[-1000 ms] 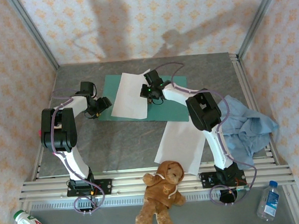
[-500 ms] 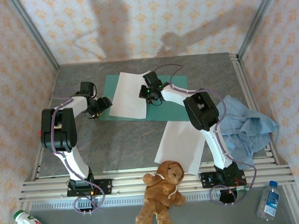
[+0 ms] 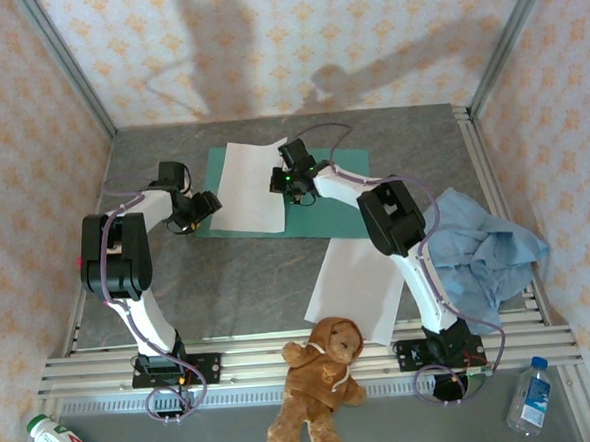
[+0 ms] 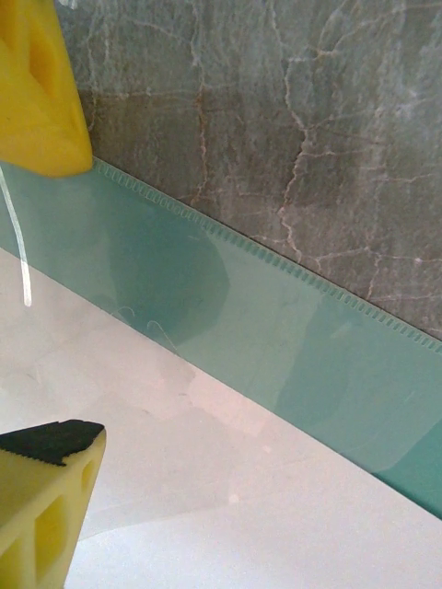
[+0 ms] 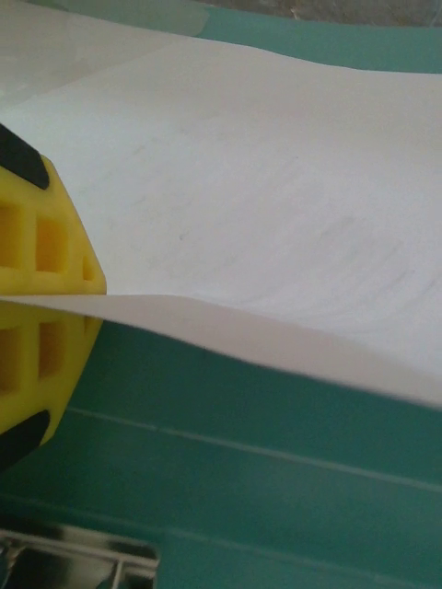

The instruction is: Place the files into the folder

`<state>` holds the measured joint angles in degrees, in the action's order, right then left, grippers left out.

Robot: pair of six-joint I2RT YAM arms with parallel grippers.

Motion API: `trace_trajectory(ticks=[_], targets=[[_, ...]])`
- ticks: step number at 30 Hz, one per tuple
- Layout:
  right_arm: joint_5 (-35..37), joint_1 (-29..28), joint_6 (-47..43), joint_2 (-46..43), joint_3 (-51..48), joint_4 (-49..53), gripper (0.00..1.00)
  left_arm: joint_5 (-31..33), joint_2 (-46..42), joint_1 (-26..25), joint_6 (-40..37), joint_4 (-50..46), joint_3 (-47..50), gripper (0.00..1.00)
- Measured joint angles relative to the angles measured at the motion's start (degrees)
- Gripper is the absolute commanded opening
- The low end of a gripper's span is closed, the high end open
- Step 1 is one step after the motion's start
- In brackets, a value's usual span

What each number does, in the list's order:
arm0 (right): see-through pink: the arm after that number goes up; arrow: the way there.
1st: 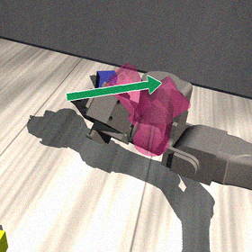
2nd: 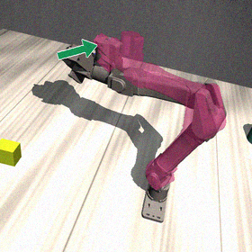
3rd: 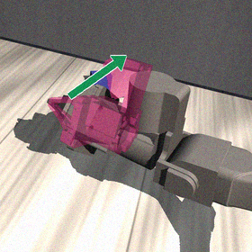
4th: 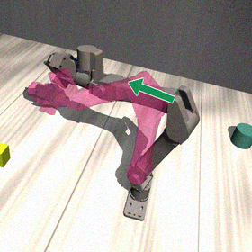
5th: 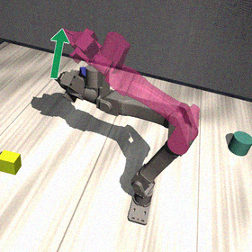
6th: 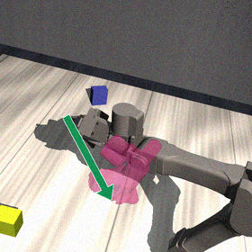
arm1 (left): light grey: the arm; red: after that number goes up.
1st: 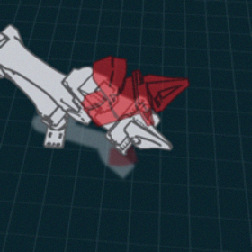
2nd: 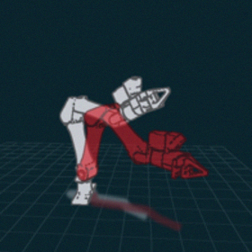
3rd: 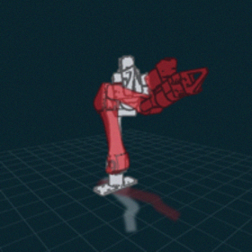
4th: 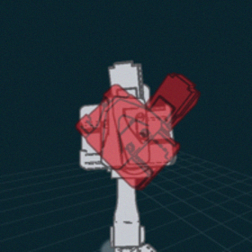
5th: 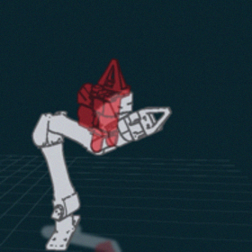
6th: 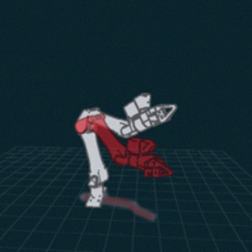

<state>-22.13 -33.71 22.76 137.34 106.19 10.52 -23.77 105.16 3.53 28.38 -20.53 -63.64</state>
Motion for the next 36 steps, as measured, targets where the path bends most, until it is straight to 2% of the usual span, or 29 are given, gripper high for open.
trace_trajectory(ticks=[7, 25, 36], targets=[[-0.9, 0.0, -3.1, 1.2, 3.4, 3.0, 0.00, 0.0, 0.0, 0.0, 0.0, 0.0, 0.0, 0.73], [-3.7, -0.3, -3.6, 4.3, 6.7, 3.3, 0.00, -0.7, 0.0, 0.3, 0.0, 0.0, 0.0, 0.73], [-3.1, -0.5, -0.3, 5.0, 7.8, 3.8, 0.00, -1.1, 0.0, 0.4, 0.0, 0.1, 0.0, 0.73]])
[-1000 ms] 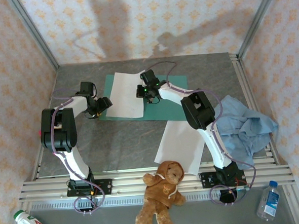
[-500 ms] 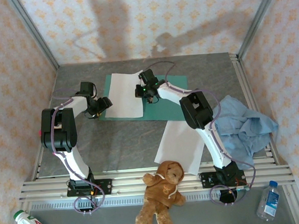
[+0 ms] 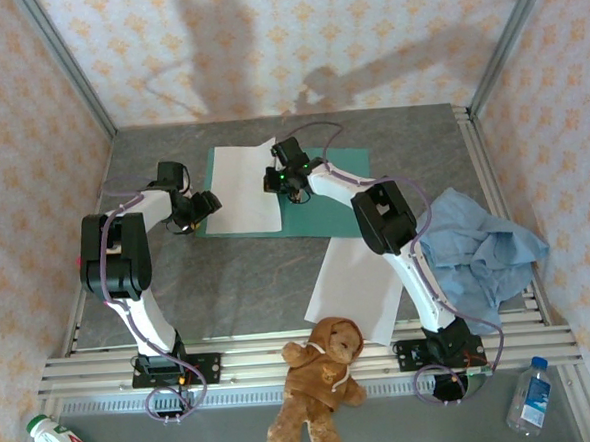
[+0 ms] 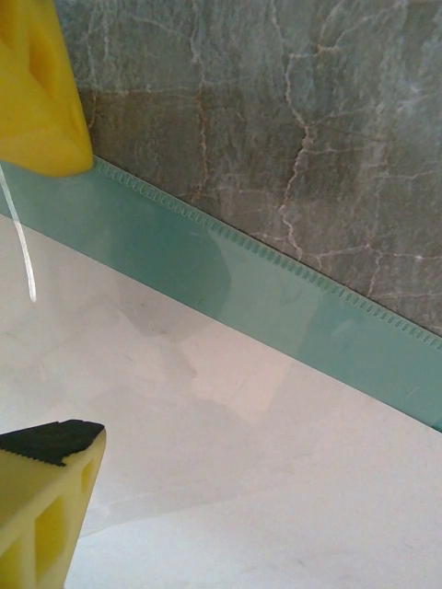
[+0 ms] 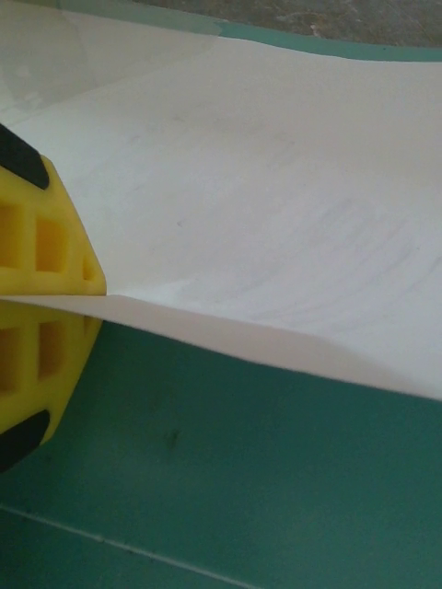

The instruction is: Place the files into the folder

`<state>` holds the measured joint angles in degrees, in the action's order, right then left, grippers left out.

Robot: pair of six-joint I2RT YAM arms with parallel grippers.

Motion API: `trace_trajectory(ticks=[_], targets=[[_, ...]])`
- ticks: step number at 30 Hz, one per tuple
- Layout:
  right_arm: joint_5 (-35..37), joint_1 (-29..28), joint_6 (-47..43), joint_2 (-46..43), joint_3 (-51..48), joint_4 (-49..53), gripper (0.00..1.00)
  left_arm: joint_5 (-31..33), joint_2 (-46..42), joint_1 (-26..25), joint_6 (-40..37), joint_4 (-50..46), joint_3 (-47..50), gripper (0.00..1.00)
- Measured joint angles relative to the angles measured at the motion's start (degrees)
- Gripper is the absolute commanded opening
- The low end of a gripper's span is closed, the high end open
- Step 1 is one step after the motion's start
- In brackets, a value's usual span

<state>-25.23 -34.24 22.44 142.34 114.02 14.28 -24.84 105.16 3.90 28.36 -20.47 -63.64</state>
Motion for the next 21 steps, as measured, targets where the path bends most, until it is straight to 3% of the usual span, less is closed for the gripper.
trace_trajectory(ticks=[21], targets=[[2.9, 0.6, 3.7, -1.1, -1.3, 0.7, 0.00, -1.2, 0.0, 0.0, 0.0, 1.1, 0.5, 0.72]])
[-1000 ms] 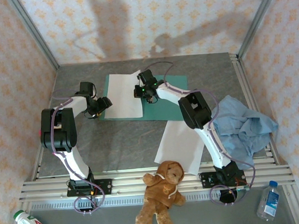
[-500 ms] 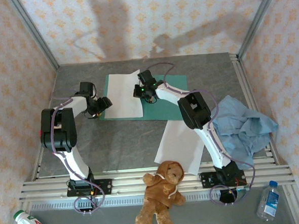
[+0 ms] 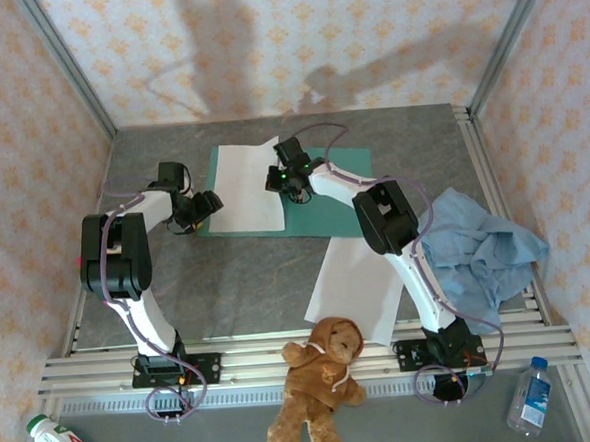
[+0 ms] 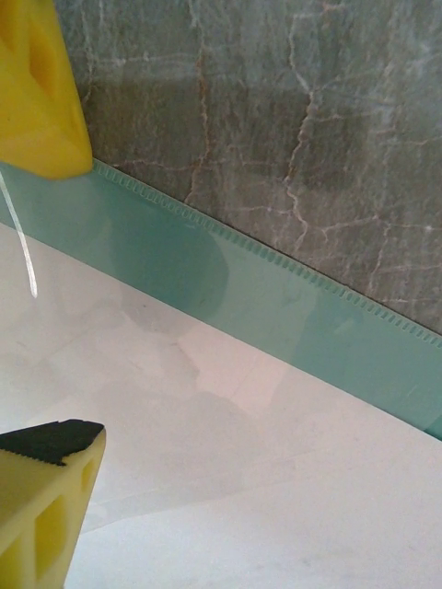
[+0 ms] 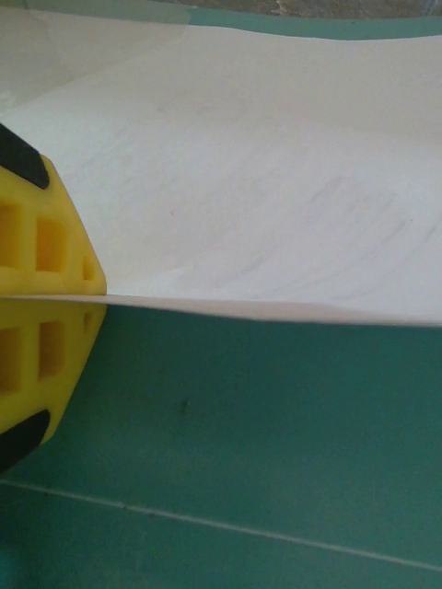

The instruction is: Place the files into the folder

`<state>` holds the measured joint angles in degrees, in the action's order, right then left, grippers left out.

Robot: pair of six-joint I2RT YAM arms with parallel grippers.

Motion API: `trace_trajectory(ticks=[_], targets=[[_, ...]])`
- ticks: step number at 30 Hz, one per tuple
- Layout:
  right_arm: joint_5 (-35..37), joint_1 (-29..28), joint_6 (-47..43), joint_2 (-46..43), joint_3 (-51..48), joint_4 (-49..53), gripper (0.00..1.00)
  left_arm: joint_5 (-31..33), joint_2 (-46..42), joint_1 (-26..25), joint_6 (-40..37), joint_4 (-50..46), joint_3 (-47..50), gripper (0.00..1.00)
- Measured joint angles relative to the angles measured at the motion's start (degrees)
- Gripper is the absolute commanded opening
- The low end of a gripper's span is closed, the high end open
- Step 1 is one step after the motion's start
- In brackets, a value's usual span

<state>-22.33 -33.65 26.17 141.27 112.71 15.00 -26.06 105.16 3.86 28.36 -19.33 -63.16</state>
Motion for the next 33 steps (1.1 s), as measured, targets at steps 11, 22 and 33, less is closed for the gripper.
trace_trajectory(ticks=[11, 22, 33], targets=[[-0.2, 0.6, 2.2, -0.5, 0.4, 3.0, 0.00, -0.6, 0.0, 0.0, 0.0, 0.5, 0.2, 0.72], [-0.4, 0.5, 5.3, -0.7, 0.4, 3.9, 0.00, -0.6, 0.0, 0.0, 0.0, 0.7, 0.4, 0.72], [0.1, 0.2, 9.7, -0.7, 0.0, 3.5, 0.00, -0.7, 0.0, 0.0, 0.0, 1.0, 0.6, 0.72]])
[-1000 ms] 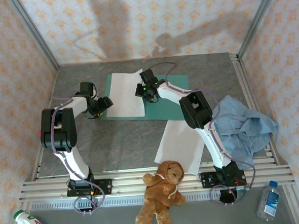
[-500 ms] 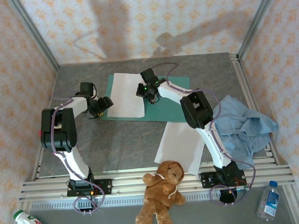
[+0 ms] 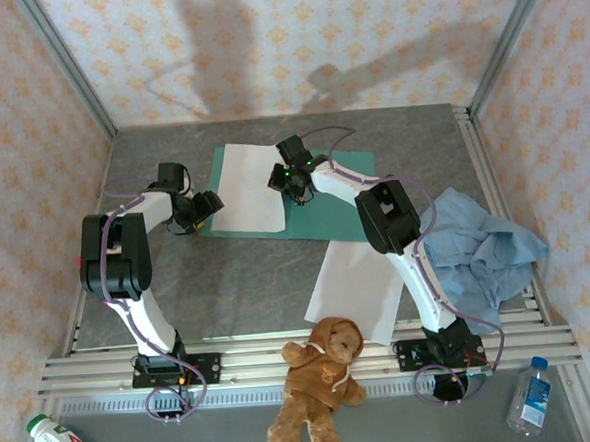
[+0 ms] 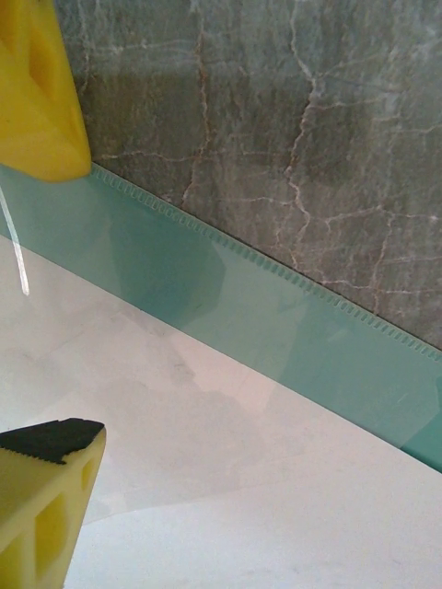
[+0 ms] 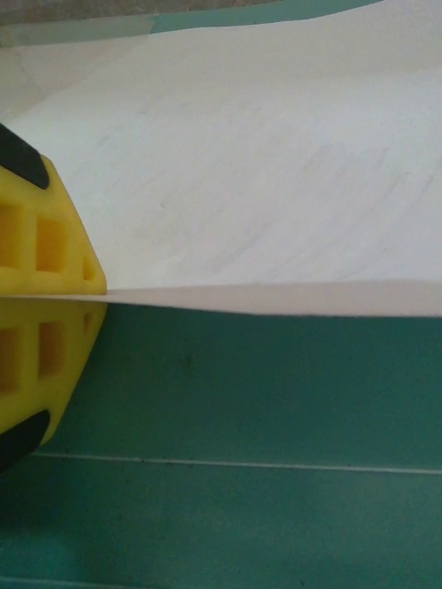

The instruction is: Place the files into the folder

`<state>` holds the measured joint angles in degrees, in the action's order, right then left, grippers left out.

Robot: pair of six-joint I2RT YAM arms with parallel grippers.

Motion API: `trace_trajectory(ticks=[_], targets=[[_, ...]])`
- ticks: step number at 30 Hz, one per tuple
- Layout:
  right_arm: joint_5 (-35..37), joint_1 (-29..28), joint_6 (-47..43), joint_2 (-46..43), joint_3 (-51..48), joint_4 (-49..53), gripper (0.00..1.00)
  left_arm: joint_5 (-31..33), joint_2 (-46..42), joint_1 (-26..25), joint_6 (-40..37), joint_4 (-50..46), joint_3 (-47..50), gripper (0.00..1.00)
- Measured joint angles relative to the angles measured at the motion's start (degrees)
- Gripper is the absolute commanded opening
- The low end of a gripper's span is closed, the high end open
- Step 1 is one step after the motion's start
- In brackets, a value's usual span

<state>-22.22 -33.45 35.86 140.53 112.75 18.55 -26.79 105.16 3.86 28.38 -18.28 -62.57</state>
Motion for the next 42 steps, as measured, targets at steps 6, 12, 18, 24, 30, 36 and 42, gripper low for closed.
trace_trajectory(ticks=[6, 12, 18, 24, 30, 36, 42], targets=[[0.0, -0.1, 0.8, -0.2, -0.4, -0.3, 0.00, 0.0, 0.0, 0.0, 0.0, 0.0, 0.0, 0.72], [0.1, -0.4, 0.2, -1.0, -1.4, -0.5, 0.00, 0.0, 0.0, 0.0, 0.0, 0.0, 0.0, 0.72], [-0.7, -1.5, -0.5, -1.9, -1.6, 0.3, 0.00, 0.0, 0.0, 0.0, 0.0, 0.0, 0.0, 0.72], [-0.8, -1.8, -0.5, -2.1, -1.6, 0.5, 0.00, 0.0, 0.0, 0.0, 0.0, 0.0, 0.0, 0.72], [-0.3, -1.8, -0.3, -2.1, -1.6, 0.7, 0.00, 0.0, 0.0, 0.0, 0.0, 0.0, 0.0, 0.72], [1.4, -1.8, -0.9, -2.1, -1.6, 1.9, 0.00, 0.0, 0.0, 0.0, 0.0, 0.0, 0.0, 0.72], [3.0, -1.6, -2.5, -2.1, -1.6, 3.1, 0.00, 0.0, 0.0, 0.0, 0.0, 0.1, 0.1, 0.72]])
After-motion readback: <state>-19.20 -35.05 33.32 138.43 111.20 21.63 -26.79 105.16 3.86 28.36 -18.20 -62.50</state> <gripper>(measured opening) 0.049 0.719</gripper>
